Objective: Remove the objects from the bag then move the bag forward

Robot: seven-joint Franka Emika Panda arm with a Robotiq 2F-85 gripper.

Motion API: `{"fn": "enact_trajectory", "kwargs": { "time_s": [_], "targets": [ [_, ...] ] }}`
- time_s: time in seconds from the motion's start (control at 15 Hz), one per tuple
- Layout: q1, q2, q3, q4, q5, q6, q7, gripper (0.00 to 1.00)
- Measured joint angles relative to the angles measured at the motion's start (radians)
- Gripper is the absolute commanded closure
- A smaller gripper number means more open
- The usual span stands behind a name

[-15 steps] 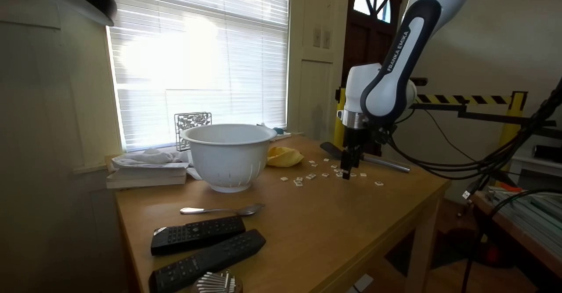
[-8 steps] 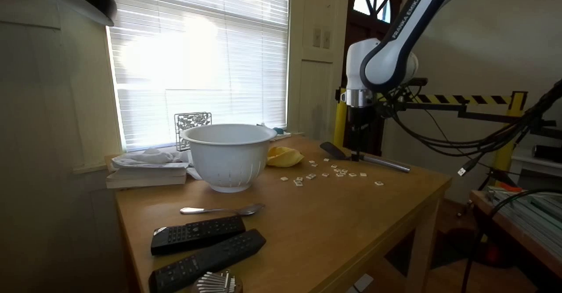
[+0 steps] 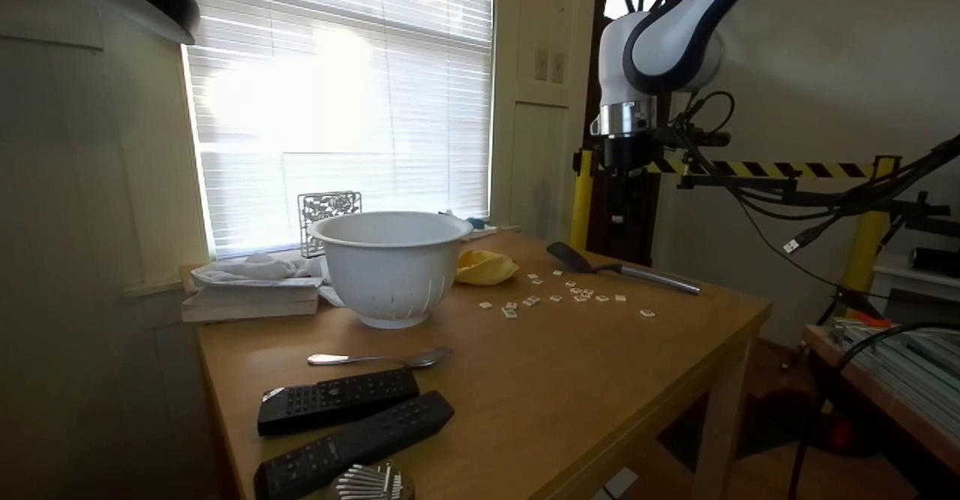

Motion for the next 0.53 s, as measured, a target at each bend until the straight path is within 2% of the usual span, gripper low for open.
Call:
{"fn": "enact_trajectory", "kwargs": {
  "time_s": [0.53],
  "targets": [
    [0.0, 0.002, 0.0, 0.0, 0.0, -0.001, 0.0, 0.0]
  ]
}}
